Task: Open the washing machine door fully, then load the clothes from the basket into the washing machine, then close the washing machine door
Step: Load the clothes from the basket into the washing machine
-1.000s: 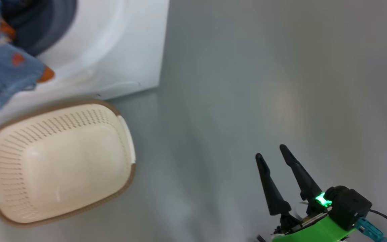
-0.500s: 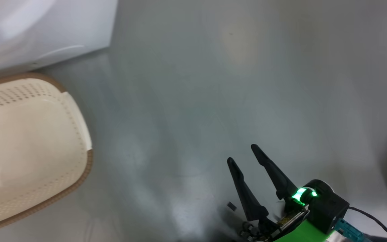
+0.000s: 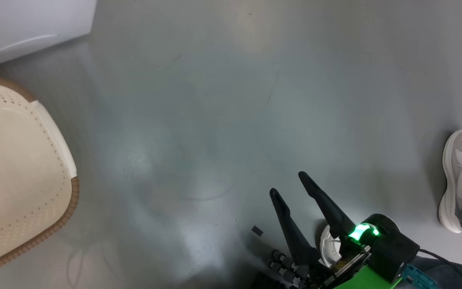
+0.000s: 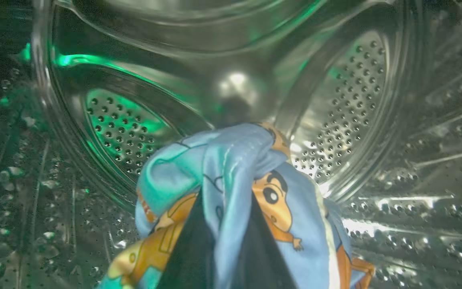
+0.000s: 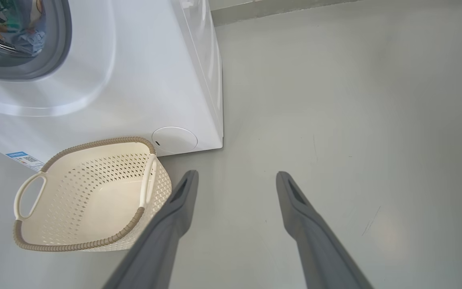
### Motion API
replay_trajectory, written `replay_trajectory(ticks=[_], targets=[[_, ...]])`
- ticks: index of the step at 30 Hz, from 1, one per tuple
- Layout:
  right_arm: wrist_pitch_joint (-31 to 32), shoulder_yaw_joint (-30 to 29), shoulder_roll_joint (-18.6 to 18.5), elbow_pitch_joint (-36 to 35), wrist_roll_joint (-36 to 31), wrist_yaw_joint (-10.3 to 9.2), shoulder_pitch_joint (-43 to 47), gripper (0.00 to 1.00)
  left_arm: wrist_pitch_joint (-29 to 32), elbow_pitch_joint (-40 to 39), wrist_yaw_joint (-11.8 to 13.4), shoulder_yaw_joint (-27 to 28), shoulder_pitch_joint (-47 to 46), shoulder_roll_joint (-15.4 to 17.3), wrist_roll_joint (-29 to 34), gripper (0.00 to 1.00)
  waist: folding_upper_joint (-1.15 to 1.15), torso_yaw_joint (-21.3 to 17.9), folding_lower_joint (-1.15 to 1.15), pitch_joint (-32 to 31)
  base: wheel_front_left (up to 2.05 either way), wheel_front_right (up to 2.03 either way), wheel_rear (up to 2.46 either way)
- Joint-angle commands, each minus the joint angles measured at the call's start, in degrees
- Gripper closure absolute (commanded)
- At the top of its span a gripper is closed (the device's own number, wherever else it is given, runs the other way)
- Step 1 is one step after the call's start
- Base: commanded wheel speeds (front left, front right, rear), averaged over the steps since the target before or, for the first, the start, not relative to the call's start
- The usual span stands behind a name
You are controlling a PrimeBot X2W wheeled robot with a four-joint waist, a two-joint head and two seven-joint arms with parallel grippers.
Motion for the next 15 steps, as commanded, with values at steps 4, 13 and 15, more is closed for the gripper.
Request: replay_trajectory(ticks=[4,13,15], targets=[[-0.3,0.6,-0.7,-1.6,-0.4,0.16,1.4,0.00,-0.9,-5.7,1.9,1.6,-1.3,2.3,0.3,1.00,0.00,0.4,0.00,1.3,0.00,0.00,0.00],[-0.3,0.8,-0.7,-0.9,-0.2,0.16,0.1,0.00,-1.0,-15.3,2.9,4.0,5.0,1.6,3.7,1.00,0.00,1.2,0.00,2.0,0.00,0.00,0.00],[-0.3,0.8,-0.7,-0.7,-0.2,0.16,0.2,0.00,-1.0,-10.7,2.0,2.6,6.1,1.5,4.5,1.00,0.00,1.2,0.00,1.6,0.00,0.00,0.00]])
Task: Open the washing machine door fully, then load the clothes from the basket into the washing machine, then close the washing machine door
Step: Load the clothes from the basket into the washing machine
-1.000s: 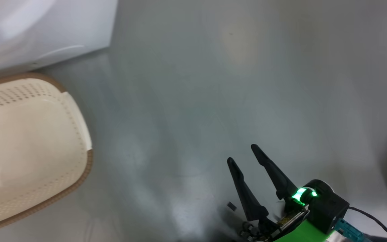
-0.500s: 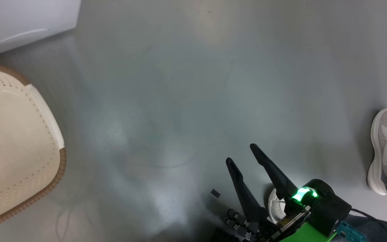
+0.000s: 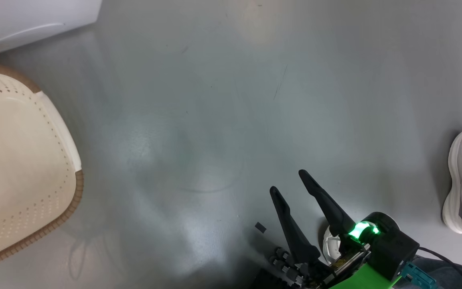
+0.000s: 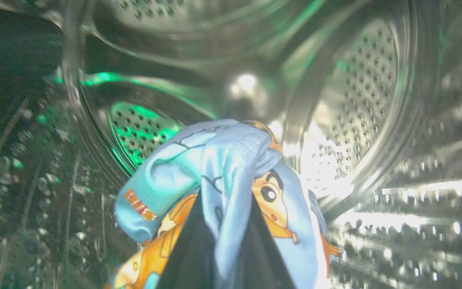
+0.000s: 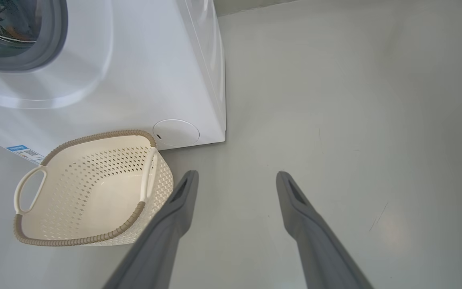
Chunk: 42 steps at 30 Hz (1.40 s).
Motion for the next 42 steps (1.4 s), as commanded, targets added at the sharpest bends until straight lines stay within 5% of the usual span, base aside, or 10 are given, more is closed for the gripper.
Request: replay_trajectory(ticks=[1,3,6,8,10,19,30,42], targets=[[-0.3,1.1,-0.8,-0.8,-0.2,0.16,0.7,0.00,-0.1,-0.7,-0.2,0.0,0.9,2.6,0.8,1.00,0.00,0.0,0.00,-0.2,0.00,0.00,0.00],[-0.3,1.0,-0.8,-0.9,-0.2,0.16,0.8,0.00,-0.1,2.3,-0.5,-0.7,0.1,2.4,1.1,0.96,0.00,0.1,0.00,-0.4,0.00,0.00,0.00],[-0.3,0.8,-0.8,-0.8,-0.3,0.16,0.9,0.00,1.0,6.7,-1.3,-2.6,-1.4,2.2,1.8,0.74,0.00,0.3,0.00,-0.5,0.00,0.00,0.00],[-0.3,0.7,-0.8,-0.7,-0.3,0.16,0.9,0.00,2.6,9.6,-1.5,-3.7,-2.6,1.8,2.2,0.51,0.00,0.6,0.00,-0.6,0.00,0.00,0.00],[-0.3,0.7,-0.8,-0.6,-0.3,0.16,0.8,0.00,3.1,11.7,-1.6,-4.6,-3.7,1.6,2.7,0.00,0.00,0.9,0.00,-0.9,0.00,0.00,0.00],[-0.3,0.3,-0.8,0.0,-0.3,0.16,0.0,0.00,10.8,21.1,0.4,-6.7,-5.9,-0.3,3.4,0.00,0.00,2.1,0.00,-2.8,0.00,0.00,0.00],[-0.3,-0.7,-0.8,1.3,-0.8,0.16,-1.1,0.00,4.4,26.1,3.4,-4.5,-1.5,-5.3,-0.8,0.00,0.00,5.3,0.00,-9.1,0.00,0.00,0.00],[-0.3,-2.3,-0.8,4.3,-2.8,0.16,0.1,0.00,0.1,28.6,3.0,-3.2,11.1,-13.2,-4.9,0.00,0.00,9.8,0.00,-21.1,0.00,0.00,0.00]])
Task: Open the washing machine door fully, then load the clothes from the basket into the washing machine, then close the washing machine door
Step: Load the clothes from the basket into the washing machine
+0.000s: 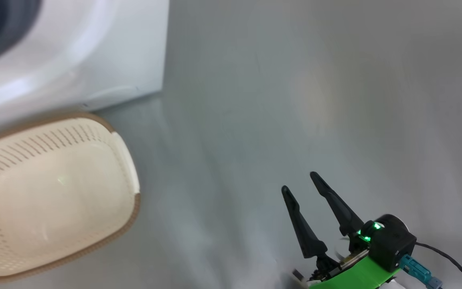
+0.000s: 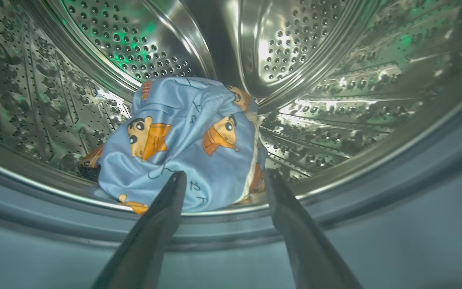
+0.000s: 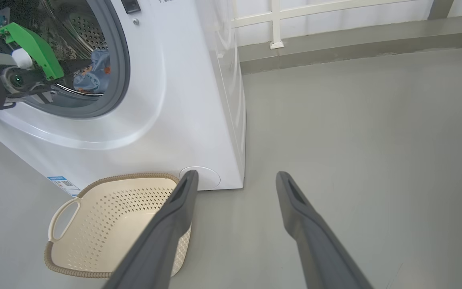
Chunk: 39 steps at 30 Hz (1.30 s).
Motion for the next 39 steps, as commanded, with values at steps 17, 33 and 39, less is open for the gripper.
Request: replay_trajectory(ticks=[17,33,39], targets=[[-0.3,-4.9,-0.7,2.2,-2.8,0.16,5.4,0.00,-0.8,-16.4,0.1,2.4,28.1,-10.5,-2.4,0.00,0.00,12.4,0.00,-20.9,0.00,0.00,0.00],[-0.3,-8.8,-0.7,2.7,-5.2,0.16,10.1,0.00,-0.8,-34.8,0.9,0.7,55.6,-17.9,-2.3,0.00,0.00,20.7,0.00,-30.6,0.00,0.00,0.00],[-0.3,-10.0,-0.7,2.4,-5.7,0.16,11.1,0.00,-0.8,-41.3,1.7,-1.0,61.4,-18.2,-1.8,0.00,0.00,23.2,0.00,-31.9,0.00,0.00,0.00]])
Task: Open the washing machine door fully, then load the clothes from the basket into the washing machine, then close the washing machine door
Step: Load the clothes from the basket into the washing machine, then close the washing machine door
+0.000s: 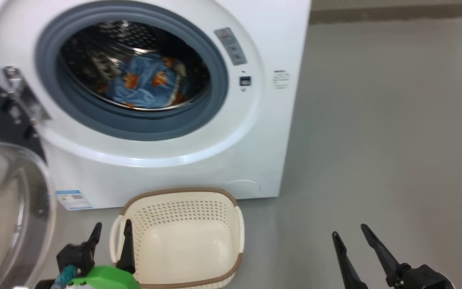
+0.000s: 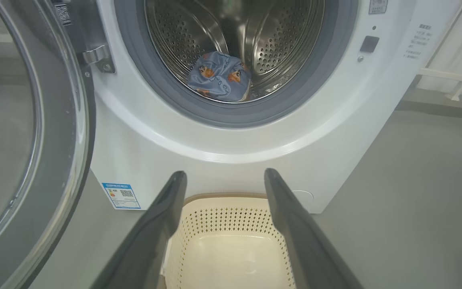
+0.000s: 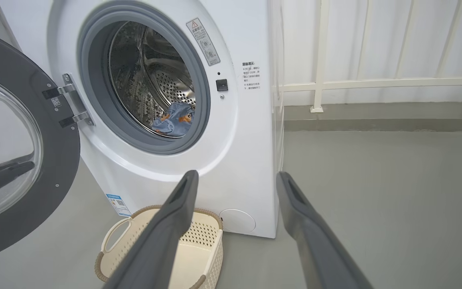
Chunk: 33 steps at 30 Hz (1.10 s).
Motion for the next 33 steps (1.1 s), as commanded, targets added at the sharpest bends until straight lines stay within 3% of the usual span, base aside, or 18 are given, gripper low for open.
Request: replay_trajectory(ticks=[1,7,13,22,33], targets=[[-0.3,1.1,-0.5,-1.7,-0.7,0.16,-0.8,0.00,-0.4,-2.1,0.5,1.6,-0.4,0.8,0.2,0.00,0.00,2.7,0.00,-2.4,0.00,0.00,0.00],[-0.3,0.9,-0.5,-1.7,-0.6,0.16,-0.3,0.00,-0.4,-9.2,0.9,2.8,5.4,0.8,0.5,0.00,0.00,3.6,0.00,-3.1,0.00,0.00,0.00],[-0.3,1.3,-0.5,-1.5,-0.7,0.16,0.1,0.00,-0.4,-14.0,-0.3,4.9,11.5,0.7,1.1,0.00,0.00,3.3,0.00,-3.4,0.00,0.00,0.00],[-0.3,1.5,-0.5,-1.3,-0.8,0.16,0.2,0.00,-0.4,-16.3,-2.3,6.7,14.3,0.7,1.8,0.00,0.00,3.0,0.00,-3.6,0.00,0.00,0.00],[-0.3,1.8,-0.5,-1.2,-1.2,0.16,0.1,0.00,-0.4,-16.2,-2.8,7.8,14.6,0.7,2.4,0.00,0.00,2.6,0.00,-3.9,0.00,0.00,0.00]])
